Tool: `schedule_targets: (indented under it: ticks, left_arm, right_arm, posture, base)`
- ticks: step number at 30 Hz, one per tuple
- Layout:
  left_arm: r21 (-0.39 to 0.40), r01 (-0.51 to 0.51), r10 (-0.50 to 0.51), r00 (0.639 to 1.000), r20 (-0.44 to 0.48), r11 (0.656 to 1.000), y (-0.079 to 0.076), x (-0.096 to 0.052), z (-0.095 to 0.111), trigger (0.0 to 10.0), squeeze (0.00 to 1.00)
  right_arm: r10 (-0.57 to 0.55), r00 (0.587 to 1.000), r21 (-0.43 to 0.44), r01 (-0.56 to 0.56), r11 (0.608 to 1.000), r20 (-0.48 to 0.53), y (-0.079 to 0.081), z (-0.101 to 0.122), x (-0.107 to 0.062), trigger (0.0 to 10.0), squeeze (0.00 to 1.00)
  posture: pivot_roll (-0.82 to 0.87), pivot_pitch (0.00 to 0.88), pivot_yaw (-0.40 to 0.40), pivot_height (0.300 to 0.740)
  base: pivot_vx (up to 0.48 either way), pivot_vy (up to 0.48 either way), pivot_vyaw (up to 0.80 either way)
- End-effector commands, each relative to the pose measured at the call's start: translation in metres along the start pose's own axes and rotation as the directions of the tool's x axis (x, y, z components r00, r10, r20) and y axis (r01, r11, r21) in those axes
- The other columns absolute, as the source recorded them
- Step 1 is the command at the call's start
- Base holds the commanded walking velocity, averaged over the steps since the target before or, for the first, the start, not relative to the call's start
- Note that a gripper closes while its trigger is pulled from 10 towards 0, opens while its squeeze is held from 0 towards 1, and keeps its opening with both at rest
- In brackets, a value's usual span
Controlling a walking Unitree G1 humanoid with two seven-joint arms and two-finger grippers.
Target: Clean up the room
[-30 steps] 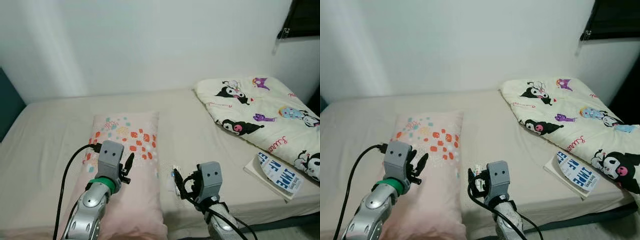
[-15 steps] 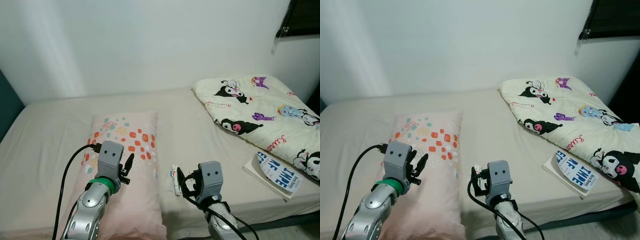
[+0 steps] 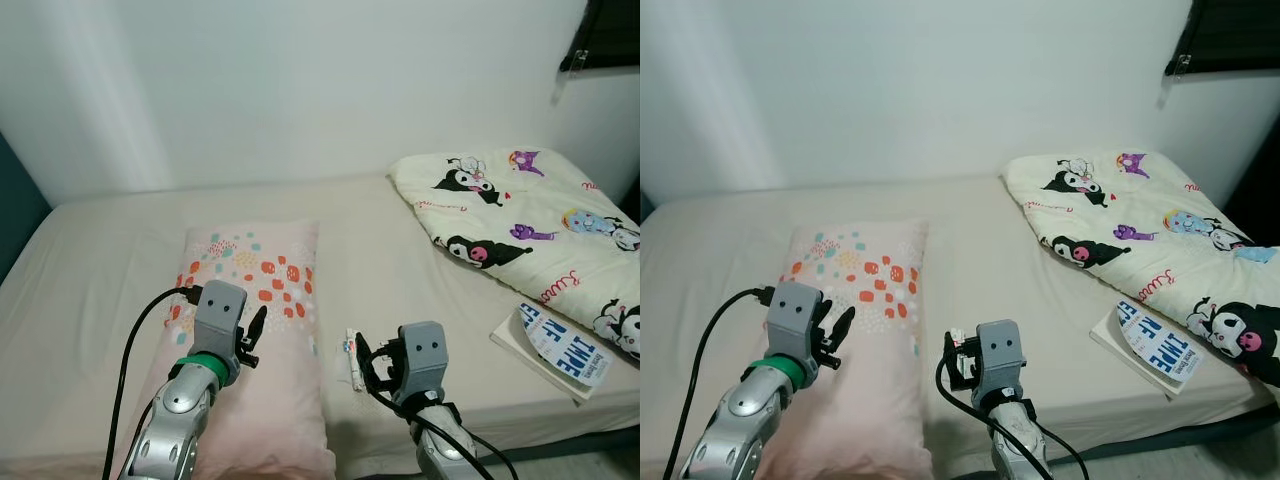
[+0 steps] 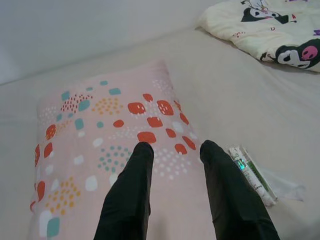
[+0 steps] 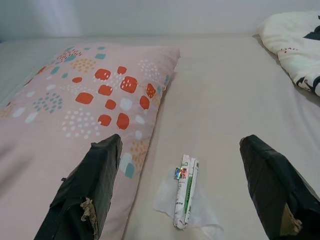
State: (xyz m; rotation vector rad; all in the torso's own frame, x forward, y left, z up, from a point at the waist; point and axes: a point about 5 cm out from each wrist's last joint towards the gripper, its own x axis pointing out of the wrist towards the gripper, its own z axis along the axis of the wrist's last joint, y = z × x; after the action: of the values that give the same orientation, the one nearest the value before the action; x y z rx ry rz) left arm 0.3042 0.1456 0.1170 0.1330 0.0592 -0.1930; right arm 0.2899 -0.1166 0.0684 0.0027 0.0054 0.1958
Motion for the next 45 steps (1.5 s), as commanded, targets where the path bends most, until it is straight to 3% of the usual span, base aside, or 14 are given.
schedule_targets:
  ticks: [1, 12, 16, 17, 18, 23, 32, 34, 35, 39, 45]
  left_arm:
    - [0.011, -0.001, 0.001, 1.0, -0.028, 1.0, 0.002, 0.0, -0.005, 10.0, 0.0]
    - [0.014, 0.004, -0.003, 1.0, -0.025, 1.0, 0.002, 0.002, -0.004, 10.0, 0.0]
    - [0.016, 0.006, -0.006, 1.0, -0.022, 1.0, 0.003, 0.004, -0.003, 10.0, 0.0]
    - [0.016, 0.006, -0.006, 1.0, -0.022, 1.0, 0.003, 0.004, -0.003, 10.0, 0.0]
    - [0.017, 0.008, -0.008, 1.0, -0.021, 1.0, 0.003, 0.004, -0.002, 10.0, 0.0]
    - [0.021, 0.026, -0.025, 0.999, -0.024, 0.999, -0.001, 0.004, -0.002, 10.0, 0.0]
    - [0.029, 0.037, -0.036, 0.999, -0.02, 0.999, -0.003, 0.001, 0.001, 10.0, 0.0]
    - [0.031, 0.029, -0.029, 0.999, -0.021, 0.999, -0.001, -0.001, 0.001, 10.0, 0.0]
    - [0.032, 0.011, -0.01, 1.0, -0.023, 0.999, 0.003, -0.004, 0.001, 10.0, 0.0]
    - [0.031, -0.003, 0.003, 1.0, -0.017, 1.0, 0.005, -0.009, 0.003, 10.0, 0.0]
    - [-0.002, -0.033, 0.033, 0.998, 0.052, 0.999, 0.01, -0.013, 0.023, 10.0, 0.0]
  right_arm:
    - [0.001, 1.0, 0.007, -0.001, 1.0, -0.003, 0.002, -0.002, 0.0, 10.0, 0.0]
    - [-0.009, 0.999, -0.041, 0.011, 0.999, 0.035, -0.003, 0.007, 0.005, 10.0, 0.0]
    - [-0.052, 0.991, -0.173, 0.074, 0.982, 0.127, -0.024, 0.031, 0.013, 10.0, 0.0]
    - [-0.052, 0.991, -0.173, 0.074, 0.982, 0.127, -0.024, 0.031, 0.013, 10.0, 0.0]
    - [-0.072, 0.983, -0.212, 0.107, 0.971, 0.166, -0.037, 0.044, 0.019, 10.0, 0.0]
    - [-0.086, 0.982, -0.226, 0.124, 0.966, 0.17, -0.051, 0.055, 0.034, 10.0, 0.0]
    - [-0.029, 0.992, -0.185, 0.052, 0.981, 0.122, -0.05, 0.059, 0.052, 10.0, 0.0]
    - [0.011, 0.994, -0.186, 0.01, 0.982, 0.112, -0.048, 0.06, 0.056, 10.0, 0.0]
    - [0.094, 0.991, -0.174, -0.076, 0.982, 0.1, -0.04, 0.062, 0.062, 10.0, 0.0]
    - [0.159, 0.982, -0.17, -0.14, 0.975, 0.103, -0.033, 0.065, 0.066, 10.0, 0.0]
    - [0.22, 0.97, -0.174, -0.2, 0.964, 0.105, -0.026, 0.068, 0.073, 10.0, 0.0]
  posture:
    - [-0.11, 0.015, 0.137, 0.651]
    - [-0.11, 0.009, 0.144, 0.611]
    - [-0.11, 0.008, 0.151, 0.591]
    - [-0.11, 0.008, 0.151, 0.591]
    - [-0.11, 0.011, 0.155, 0.581]
    - [-0.1, 0.023, 0.164, 0.556]
    - [-0.06, 0.064, 0.159, 0.532]
    - [-0.06, 0.07, 0.157, 0.532]
    - [-0.03, 0.09, 0.148, 0.532]
    - [0.0, 0.112, 0.139, 0.532]
    - [0.04, 0.142, 0.127, 0.532]
  base:
    - [0.0, 0.0, 0.0]
    - [0.0, 0.0, 0.0]
    - [0.0, 0.0, 0.0]
    - [0.0, 0.0, 0.0]
    - [0.0, 0.0, 0.0]
    - [0.0, 0.0, 0.0]
    - [0.0, 0.0, 0.0]
    - [0.0, 0.0, 0.0]
    - [0.0, 0.0, 0.0]
    - [0.0, 0.0, 0.0]
    - [0.0, 0.0, 0.0]
